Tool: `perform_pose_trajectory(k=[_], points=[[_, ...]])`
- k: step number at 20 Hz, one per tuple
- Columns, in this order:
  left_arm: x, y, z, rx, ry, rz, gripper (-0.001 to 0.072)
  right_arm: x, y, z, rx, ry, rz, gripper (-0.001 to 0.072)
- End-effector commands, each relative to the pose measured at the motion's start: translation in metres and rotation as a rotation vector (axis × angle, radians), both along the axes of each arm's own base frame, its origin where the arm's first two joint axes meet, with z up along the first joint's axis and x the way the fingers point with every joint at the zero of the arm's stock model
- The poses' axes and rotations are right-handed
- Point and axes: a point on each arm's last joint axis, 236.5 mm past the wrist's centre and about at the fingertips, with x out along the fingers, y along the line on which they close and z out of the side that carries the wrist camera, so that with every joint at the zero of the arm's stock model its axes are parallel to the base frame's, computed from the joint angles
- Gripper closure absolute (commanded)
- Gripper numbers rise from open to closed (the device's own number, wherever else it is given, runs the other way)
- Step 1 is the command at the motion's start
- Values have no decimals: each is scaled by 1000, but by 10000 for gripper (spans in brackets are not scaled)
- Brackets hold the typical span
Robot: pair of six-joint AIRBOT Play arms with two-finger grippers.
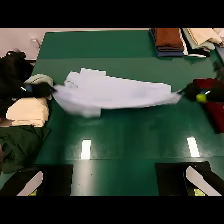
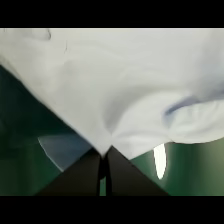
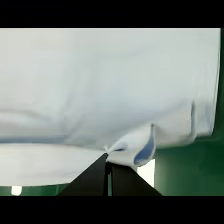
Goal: Fold the shirts.
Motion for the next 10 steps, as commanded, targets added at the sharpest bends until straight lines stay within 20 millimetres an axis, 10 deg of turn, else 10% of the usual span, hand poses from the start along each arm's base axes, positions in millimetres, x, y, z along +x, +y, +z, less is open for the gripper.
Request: perform_pose_trajectory(k=[1,5,10], points=[[-50,-1,180,57,-429,8,680,-21,11,168,-157,-383,39,693],[-147,8,342,93,-863,111,680,-81,7,310,-368,-688,-38,694],[-202,23,412,92,-1115,213,681,-124,-10,379,-538,-746,-145,694]])
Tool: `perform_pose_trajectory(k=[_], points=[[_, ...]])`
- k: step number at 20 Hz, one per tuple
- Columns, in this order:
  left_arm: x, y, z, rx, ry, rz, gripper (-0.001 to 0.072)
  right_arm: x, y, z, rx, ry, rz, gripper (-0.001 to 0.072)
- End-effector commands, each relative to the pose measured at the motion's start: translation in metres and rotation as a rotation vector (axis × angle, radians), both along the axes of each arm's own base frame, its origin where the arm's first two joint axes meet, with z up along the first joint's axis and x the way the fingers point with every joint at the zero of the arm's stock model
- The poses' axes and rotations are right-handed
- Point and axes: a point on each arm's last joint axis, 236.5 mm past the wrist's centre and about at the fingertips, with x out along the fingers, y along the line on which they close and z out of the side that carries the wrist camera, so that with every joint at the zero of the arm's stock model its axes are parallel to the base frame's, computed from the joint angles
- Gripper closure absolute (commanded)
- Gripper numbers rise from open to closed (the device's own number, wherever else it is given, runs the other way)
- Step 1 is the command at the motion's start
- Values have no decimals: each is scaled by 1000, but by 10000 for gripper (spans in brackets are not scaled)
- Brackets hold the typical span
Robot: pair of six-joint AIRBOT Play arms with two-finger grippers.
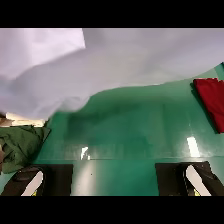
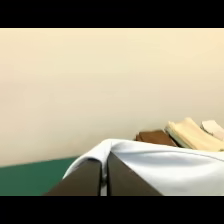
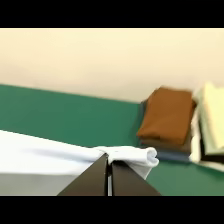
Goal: Fold the shirts.
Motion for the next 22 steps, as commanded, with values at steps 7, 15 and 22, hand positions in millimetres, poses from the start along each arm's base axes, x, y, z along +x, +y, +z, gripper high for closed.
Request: perform_pose_trajectory(k=[7,15,22], points=[[138,3,-151,-16,558,-48,680,55,-26,-69,121,289,14,695],[261,7,-473,-138,1303,-90,679,150,-17,-376,16,1080,51,695],[335,12,-517,-210,1235,-66,680,217,-20,-427,65,1126,31,695]])
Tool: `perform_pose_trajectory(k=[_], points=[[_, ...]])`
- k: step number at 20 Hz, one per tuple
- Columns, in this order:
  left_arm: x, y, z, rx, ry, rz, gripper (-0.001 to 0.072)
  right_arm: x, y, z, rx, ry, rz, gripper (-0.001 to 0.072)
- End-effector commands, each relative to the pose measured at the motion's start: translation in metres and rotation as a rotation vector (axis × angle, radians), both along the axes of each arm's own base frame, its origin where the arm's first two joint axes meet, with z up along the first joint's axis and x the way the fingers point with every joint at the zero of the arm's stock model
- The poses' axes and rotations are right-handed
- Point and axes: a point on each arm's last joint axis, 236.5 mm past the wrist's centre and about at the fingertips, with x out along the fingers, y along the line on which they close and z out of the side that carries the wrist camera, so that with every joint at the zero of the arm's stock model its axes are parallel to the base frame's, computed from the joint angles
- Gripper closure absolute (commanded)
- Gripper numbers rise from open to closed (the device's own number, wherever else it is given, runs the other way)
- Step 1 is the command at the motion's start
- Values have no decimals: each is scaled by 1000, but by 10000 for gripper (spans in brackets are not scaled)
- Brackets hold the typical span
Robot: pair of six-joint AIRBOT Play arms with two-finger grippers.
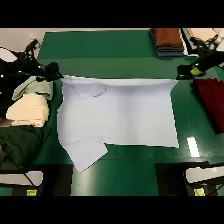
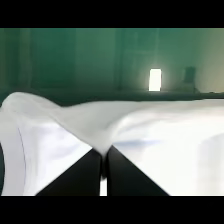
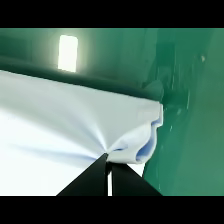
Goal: Fold the shirts.
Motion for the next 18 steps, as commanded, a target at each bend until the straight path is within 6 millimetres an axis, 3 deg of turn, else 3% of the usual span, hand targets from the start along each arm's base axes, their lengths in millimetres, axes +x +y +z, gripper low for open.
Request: perform_pose_trajectory(k=[1,3,5,9,14,15,16,17,18], points=[[30,4,-11,-5,-34,22,679,30,-1,-7,-5,-15,-6,694],[32,5,1,15,-59,-7,679,32,-1,6,-8,-30,0,695],[16,5,-4,55,-8,-74,678,21,-3,7,-18,-8,4,695],[-30,8,-45,103,183,-158,679,-16,1,-27,-6,68,-10,695],[-70,3,-97,76,338,-170,677,-50,16,-69,9,124,-12,693],[-75,3,-102,72,355,-171,629,-55,17,-73,10,131,-15,693],[-77,3,-103,71,362,-171,330,-59,17,-75,11,136,-16,693],[-78,2,-102,68,366,-169,201,-61,17,-74,12,137,-18,683],[-79,2,-99,66,366,-171,221,-63,18,-69,12,133,-16,544]])
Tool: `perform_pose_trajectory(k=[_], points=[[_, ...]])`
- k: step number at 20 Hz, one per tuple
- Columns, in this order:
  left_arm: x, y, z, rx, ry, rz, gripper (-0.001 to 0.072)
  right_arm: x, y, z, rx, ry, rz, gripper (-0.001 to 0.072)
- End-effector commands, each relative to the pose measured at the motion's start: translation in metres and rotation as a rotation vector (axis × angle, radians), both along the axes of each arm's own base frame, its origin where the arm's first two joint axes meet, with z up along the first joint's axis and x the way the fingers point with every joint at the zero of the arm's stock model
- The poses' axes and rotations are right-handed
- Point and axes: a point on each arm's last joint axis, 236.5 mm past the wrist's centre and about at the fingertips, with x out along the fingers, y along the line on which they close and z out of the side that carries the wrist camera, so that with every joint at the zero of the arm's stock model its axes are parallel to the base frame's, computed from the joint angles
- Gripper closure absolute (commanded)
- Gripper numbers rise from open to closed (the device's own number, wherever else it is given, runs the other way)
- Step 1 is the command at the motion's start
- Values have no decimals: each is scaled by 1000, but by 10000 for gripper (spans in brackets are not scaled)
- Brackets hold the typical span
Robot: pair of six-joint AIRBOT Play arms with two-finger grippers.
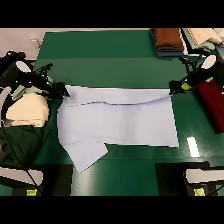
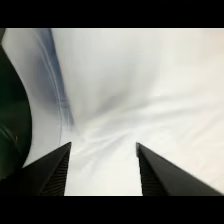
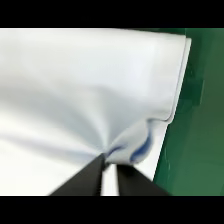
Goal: Fold the shirts.
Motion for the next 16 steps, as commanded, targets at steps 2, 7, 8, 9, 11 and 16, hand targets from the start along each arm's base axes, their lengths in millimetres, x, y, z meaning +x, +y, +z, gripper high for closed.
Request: perform_pose_trajectory(k=[2,7,8,9,11,16], points=[[-23,-1,11,5,38,-31,221,-16,-1,12,4,-6,-9,419],[-119,30,20,181,74,14,221,-53,-15,58,-6,-78,-40,420],[-146,27,12,176,98,27,221,-59,-16,62,-10,-99,-50,419],[-177,23,1,166,132,40,221,-65,-17,65,-14,-123,-58,419],[-227,12,-18,133,194,81,221,-70,-16,67,-19,-155,-65,420],[-279,-25,-46,-22,278,131,222,-77,-14,66,-19,-159,-65,420]])
